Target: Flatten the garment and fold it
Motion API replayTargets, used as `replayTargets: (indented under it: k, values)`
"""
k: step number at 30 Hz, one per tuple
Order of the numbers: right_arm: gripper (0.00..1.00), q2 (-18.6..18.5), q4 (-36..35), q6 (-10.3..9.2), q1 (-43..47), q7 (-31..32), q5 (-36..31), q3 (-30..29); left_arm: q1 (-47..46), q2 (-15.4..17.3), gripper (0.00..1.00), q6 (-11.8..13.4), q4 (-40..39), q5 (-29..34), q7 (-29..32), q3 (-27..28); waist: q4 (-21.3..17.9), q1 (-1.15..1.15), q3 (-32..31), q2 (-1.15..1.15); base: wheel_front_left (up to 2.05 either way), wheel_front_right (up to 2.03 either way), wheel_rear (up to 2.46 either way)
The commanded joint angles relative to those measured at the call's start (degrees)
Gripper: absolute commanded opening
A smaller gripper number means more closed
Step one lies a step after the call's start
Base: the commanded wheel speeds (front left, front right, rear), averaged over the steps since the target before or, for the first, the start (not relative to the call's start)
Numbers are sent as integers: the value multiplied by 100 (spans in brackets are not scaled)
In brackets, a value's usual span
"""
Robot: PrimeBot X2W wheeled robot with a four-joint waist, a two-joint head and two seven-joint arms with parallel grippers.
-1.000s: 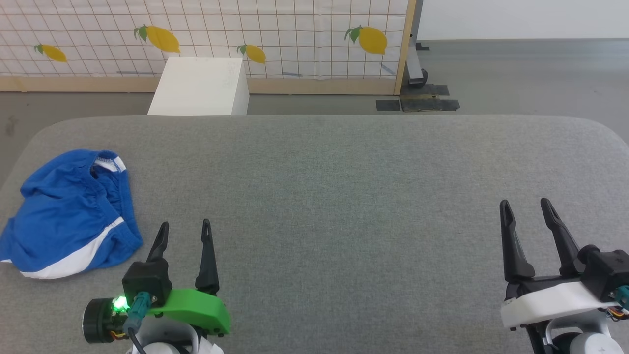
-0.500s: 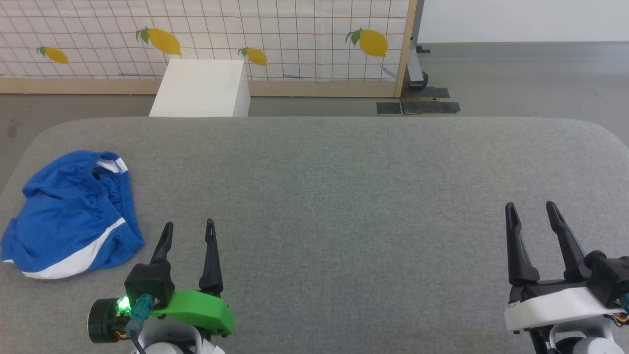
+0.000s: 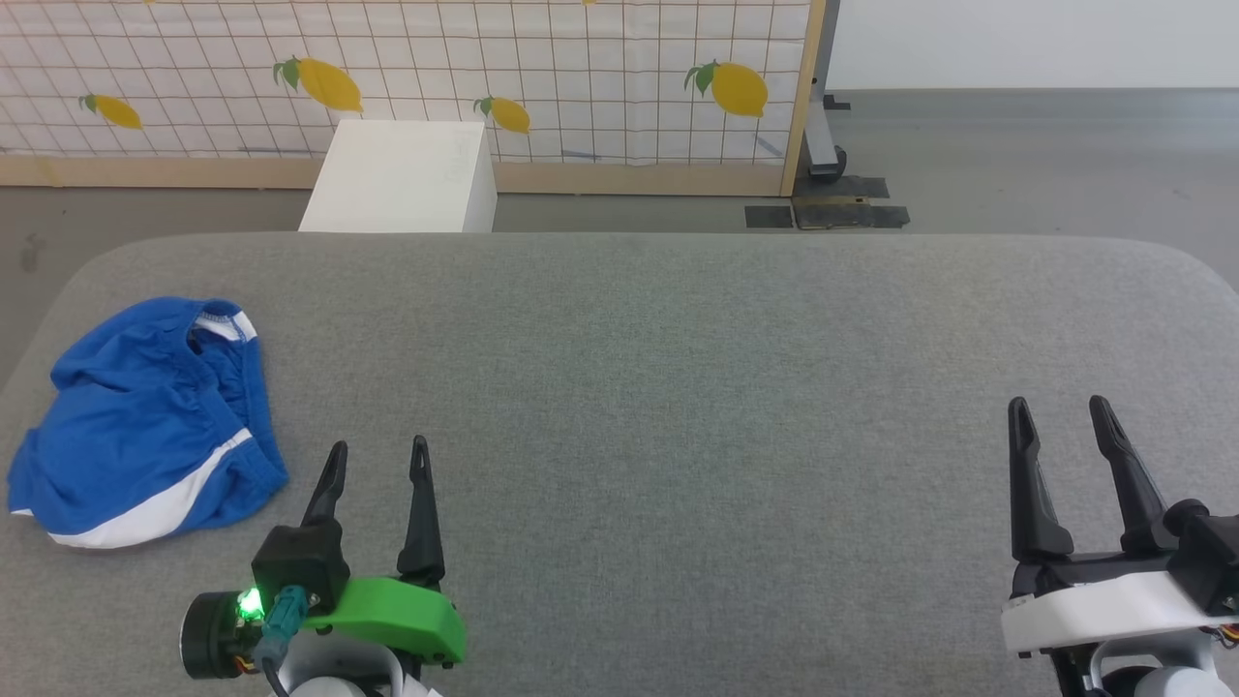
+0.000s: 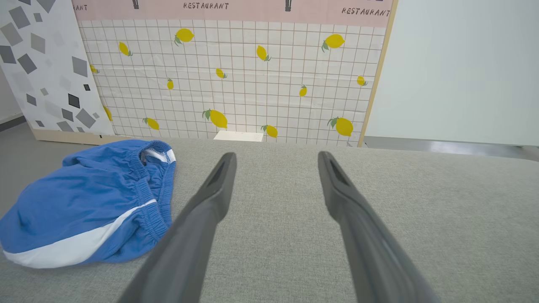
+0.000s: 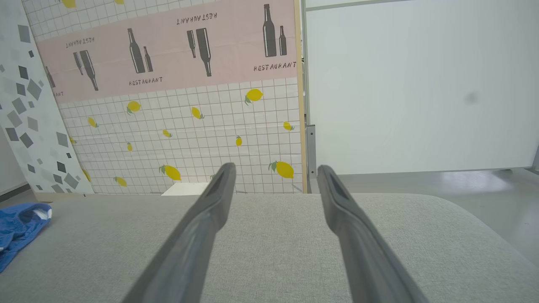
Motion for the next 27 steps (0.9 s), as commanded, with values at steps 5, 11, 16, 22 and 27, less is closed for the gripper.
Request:
replayTargets:
  k: [5, 11, 16, 22, 27]
  values:
    - [100, 9, -4, -7, 97, -118, 90, -44, -140, -21, 100, -4, 56, -121, -113, -34, 16, 0, -8, 0, 0, 0, 0]
    - [100, 9, 29, -7, 131, -189, 90, -66, -149, -22, 100, -5, 110, -155, -183, -58, 32, 0, -22, 0, 0, 0, 0]
    - [100, 10, 93, -8, 154, -249, 96, -70, -160, -23, 100, 4, 159, -177, -243, -85, 45, 0, -26, 0, 0, 0, 0]
    - [100, 10, 183, -8, 187, -320, 147, -57, -168, -25, 100, 12, 231, -172, -314, -125, 56, 0, -43, 0, 0, 0, 0]
    - [100, 11, 290, -9, 216, -390, 193, -18, -165, -26, 100, 21, 272, -188, -384, -165, 72, 0, -58, 0, 0, 0, 0]
